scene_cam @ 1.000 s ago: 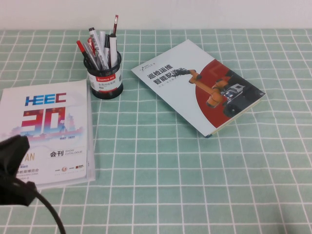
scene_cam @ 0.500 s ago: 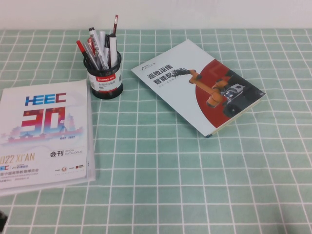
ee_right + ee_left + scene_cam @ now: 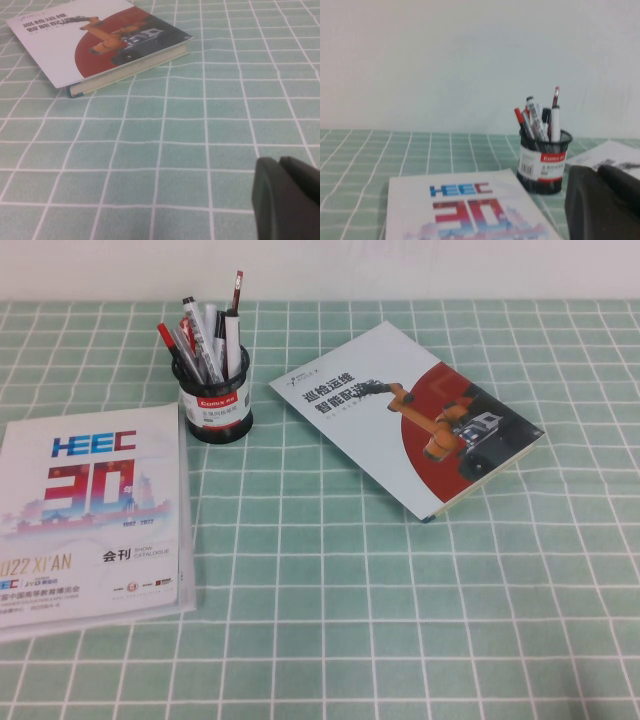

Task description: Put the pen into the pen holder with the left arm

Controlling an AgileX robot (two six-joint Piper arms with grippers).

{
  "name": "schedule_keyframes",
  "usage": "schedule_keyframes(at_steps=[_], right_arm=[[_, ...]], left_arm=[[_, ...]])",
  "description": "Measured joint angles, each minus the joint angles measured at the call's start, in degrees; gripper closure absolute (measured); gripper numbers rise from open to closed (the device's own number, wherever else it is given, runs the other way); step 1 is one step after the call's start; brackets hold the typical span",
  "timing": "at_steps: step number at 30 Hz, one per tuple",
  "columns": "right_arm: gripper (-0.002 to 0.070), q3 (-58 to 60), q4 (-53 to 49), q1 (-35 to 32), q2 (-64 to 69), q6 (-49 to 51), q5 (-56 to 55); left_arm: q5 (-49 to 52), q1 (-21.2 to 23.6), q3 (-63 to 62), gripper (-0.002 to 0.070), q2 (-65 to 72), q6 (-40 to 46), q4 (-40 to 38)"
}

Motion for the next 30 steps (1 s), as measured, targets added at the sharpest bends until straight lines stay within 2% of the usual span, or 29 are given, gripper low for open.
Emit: schedule_keyframes(at_steps=[5, 16, 30], right_arm=[[0.0696, 0.00, 0.00, 0.00, 0.00, 0.00, 0.00], [0.0696, 0.00, 0.00, 0.00, 0.00, 0.00, 0.00], [0.0696, 0.00, 0.00, 0.00, 0.00, 0.00, 0.00]], left_arm=[[6.40, 1.83, 0.00, 0.0675, -1.41, -0.07, 0.13], [25.67, 1.94, 0.00, 0.0675, -1.41, -2.69, 3.71], [26.72, 1.94, -0.11, 0.0675, -1.41, -4.01, 4.86]])
